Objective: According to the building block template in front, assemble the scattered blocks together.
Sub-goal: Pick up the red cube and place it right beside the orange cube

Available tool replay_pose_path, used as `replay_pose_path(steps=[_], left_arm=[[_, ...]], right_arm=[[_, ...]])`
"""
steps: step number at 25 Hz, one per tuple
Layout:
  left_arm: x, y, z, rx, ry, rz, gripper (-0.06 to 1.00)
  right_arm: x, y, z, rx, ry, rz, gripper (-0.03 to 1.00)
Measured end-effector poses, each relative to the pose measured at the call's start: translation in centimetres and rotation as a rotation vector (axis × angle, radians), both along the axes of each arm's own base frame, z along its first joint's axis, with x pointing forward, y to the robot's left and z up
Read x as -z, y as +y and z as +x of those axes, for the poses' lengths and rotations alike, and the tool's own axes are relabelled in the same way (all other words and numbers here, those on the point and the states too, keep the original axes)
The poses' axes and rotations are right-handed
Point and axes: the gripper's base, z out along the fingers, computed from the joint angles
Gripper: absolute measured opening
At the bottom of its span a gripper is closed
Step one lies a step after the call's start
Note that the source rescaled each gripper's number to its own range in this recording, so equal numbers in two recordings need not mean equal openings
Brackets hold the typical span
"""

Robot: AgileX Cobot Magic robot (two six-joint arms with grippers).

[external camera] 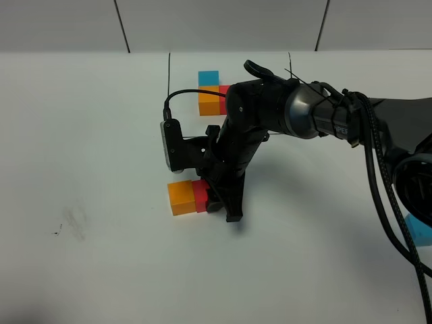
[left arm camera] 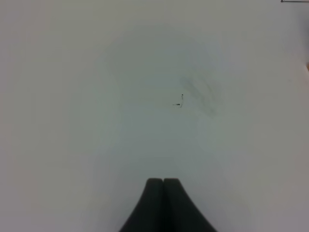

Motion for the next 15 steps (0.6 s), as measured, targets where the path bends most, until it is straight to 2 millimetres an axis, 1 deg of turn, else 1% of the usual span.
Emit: replay_pose_path(steps=[15], left_arm=[[0.00, 0.00, 0.00, 0.000, 0.000, 0.000, 0.00]], right_arm=[[0.38, 0.07, 0.12, 0.001, 0.008, -0.003, 0.47]])
